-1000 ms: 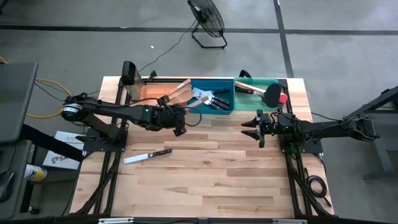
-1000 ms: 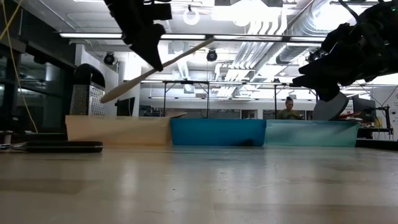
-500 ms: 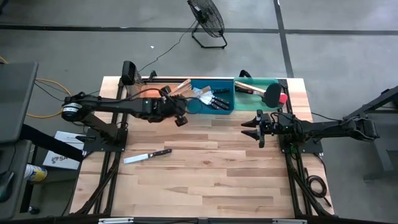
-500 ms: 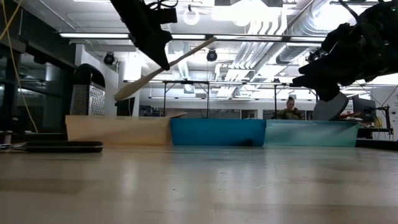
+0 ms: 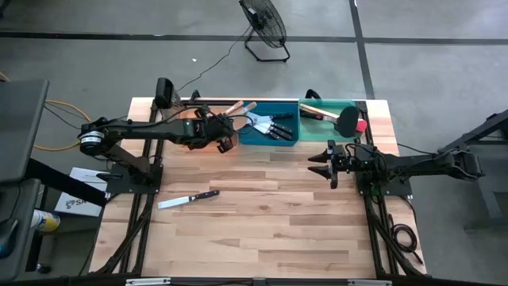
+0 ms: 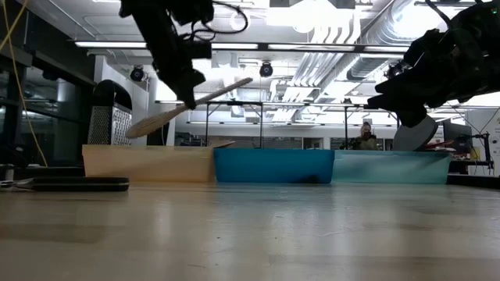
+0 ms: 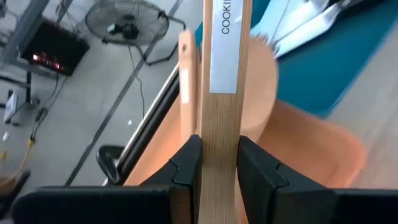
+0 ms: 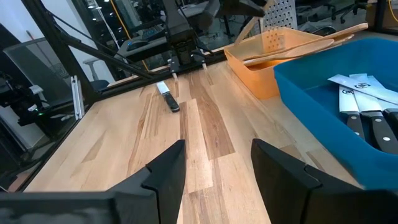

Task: Pick & Place Kitchen Items
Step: Put the wooden serving spoon into the orange bin

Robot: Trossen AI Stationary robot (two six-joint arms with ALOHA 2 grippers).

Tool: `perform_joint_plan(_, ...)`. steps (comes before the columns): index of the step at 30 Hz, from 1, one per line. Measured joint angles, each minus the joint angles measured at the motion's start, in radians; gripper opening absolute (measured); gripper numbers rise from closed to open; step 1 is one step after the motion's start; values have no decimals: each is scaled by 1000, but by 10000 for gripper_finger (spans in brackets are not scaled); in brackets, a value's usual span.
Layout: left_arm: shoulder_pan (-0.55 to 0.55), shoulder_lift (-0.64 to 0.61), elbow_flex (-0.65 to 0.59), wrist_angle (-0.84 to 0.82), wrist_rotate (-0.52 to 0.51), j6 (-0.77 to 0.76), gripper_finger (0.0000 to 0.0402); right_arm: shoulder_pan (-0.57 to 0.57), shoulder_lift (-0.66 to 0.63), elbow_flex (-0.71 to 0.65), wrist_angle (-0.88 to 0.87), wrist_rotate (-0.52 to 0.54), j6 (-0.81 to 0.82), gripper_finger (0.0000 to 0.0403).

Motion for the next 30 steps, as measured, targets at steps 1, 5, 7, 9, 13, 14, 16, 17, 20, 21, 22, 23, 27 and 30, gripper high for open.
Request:
perform_joint_plan(1, 6, 0, -10, 0, 1, -4, 70, 0, 0, 0, 0, 0, 0, 174)
perform_joint_plan(5, 29, 0, -42, -2, 5, -27, 70, 0, 0, 0, 0, 0, 0, 174)
perform_joint_plan(7, 41, 0, -58, -2, 6, -42, 70, 0, 0, 0, 0, 0, 0, 174)
perform_joint_plan(9, 53, 0, -74, -2, 17, -57, 70, 0, 0, 0, 0, 0, 0, 174)
perform_joint_plan(13, 77, 0, -95, 0, 48, -82, 70, 0, 0, 0, 0, 0, 0, 174)
perform_joint_plan(14, 82, 0, -100, 1, 56, -83, 70, 0, 0, 0, 0, 0, 0, 174)
perform_joint_plan(16, 94, 0, -108, -1, 62, -83, 70, 0, 0, 0, 0, 0, 0, 174)
perform_joint_plan(17, 101, 0, -111, 0, 73, -83, 70, 0, 0, 0, 0, 0, 0, 174)
perform_joint_plan(20, 127, 0, -121, -1, 117, -83, 70, 0, 0, 0, 0, 0, 0, 174)
perform_joint_plan(21, 136, 0, -122, -6, 135, -83, 70, 0, 0, 0, 0, 0, 0, 174)
perform_joint_plan(22, 145, 0, -122, -10, 150, -82, 70, 0, 0, 0, 0, 0, 0, 174)
perform_joint_plan(23, 155, 0, -122, -10, 166, -83, 70, 0, 0, 0, 0, 0, 0, 174)
perform_joint_plan(27, 195, 0, -122, -12, 220, -69, 70, 0, 0, 0, 0, 0, 0, 174)
perform_joint_plan(30, 233, 0, -122, -13, 304, -20, 70, 0, 0, 0, 0, 0, 0, 174)
